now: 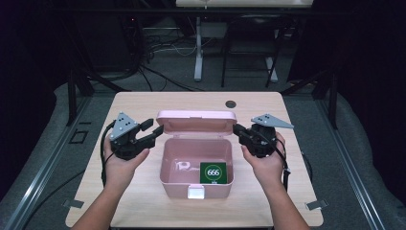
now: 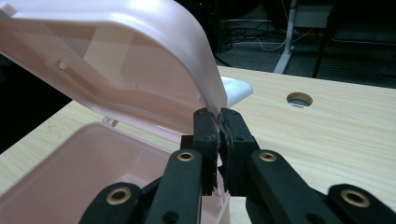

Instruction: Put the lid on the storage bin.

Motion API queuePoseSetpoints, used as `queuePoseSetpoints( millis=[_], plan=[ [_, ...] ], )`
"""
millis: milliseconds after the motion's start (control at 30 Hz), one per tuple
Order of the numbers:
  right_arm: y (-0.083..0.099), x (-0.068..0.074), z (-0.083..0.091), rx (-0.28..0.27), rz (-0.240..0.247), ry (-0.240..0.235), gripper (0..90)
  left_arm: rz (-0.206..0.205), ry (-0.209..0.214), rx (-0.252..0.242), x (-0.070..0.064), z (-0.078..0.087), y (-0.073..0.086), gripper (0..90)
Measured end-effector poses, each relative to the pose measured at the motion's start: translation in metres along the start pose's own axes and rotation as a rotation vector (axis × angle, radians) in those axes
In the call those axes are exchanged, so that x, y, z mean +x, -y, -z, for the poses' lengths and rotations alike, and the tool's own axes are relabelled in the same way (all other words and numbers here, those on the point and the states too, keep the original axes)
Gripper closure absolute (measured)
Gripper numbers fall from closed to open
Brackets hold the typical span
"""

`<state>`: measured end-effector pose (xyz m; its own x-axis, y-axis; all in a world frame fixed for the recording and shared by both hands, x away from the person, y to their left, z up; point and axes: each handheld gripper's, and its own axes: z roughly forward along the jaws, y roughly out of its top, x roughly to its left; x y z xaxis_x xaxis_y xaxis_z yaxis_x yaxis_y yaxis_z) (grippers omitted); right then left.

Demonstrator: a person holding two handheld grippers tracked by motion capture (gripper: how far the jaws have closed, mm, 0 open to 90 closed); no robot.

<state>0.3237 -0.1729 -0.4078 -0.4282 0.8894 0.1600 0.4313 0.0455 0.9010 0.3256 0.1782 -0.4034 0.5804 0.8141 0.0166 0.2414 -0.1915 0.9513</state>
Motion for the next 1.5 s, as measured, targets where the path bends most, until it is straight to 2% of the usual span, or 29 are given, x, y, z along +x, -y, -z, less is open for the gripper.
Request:
queuePoseSetpoints(
  millis=[133,233,400,533,567,633,833,1000,1167,1500],
  plan=[
    [0.0,-0.001,-0.001,-0.014,-0.004,-0.001,86.0,-0.003,0.0,-0.011,-0.001,-0.002,-0.004,62.2],
    [0.0,-0.001,-0.001,-0.008,-0.001,-0.003,86.0,0.024,0.013,-0.022,0.0,-0.004,-0.005,69.1],
    [0.0,-0.002,0.0,-0.004,-0.007,-0.012,85.7,0.042,0.002,-0.04,-0.001,-0.004,-0.006,74.8],
    [0.001,-0.005,0.0,0.0,-0.023,-0.031,83.0,0.041,-0.002,-0.041,-0.001,-0.002,-0.006,78.2],
    [0.001,-0.005,0.0,-0.009,-0.029,-0.029,82.1,0.04,-0.006,-0.038,-0.002,-0.002,-0.006,78.6],
    [0.002,-0.007,0.003,0.011,-0.033,-0.037,80.7,0.039,-0.012,-0.039,-0.002,-0.002,-0.007,79.0],
    [0.003,-0.011,0.008,0.0,-0.055,-0.042,78.4,0.039,-0.018,-0.031,-0.002,-0.001,-0.008,80.0],
    [0.004,-0.018,0.013,-0.004,-0.07,-0.025,75.9,0.042,-0.018,-0.028,-0.002,0.0,-0.009,81.4],
    [0.005,-0.026,0.013,-0.004,-0.088,-0.014,73.8,0.049,-0.008,-0.033,-0.003,0.002,-0.007,81.5],
    [0.005,-0.034,0.01,-0.012,-0.1,-0.018,68.2,0.052,0.016,-0.031,-0.003,0.006,-0.003,79.1]
  ],
)
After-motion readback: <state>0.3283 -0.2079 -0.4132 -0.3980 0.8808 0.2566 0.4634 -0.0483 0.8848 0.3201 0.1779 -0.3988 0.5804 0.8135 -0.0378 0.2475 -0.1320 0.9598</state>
